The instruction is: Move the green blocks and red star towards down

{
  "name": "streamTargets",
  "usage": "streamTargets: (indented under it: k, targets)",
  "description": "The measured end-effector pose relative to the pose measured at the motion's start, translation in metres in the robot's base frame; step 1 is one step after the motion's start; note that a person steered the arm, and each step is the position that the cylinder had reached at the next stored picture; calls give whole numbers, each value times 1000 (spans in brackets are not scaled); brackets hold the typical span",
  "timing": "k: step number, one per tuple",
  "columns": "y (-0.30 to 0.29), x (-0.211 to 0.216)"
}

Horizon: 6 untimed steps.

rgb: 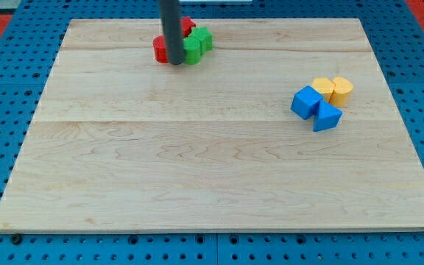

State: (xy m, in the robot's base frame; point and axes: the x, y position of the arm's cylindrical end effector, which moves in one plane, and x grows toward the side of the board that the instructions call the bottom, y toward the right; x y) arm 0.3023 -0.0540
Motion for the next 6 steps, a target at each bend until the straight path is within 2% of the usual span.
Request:
streamTargets:
  k: [1, 2, 3, 4, 5, 6]
  targets:
    - [-20, 23]
    - [-68, 30]
    - [-61, -11]
    - [-54, 4]
    - [-102, -9]
    - [-107, -92]
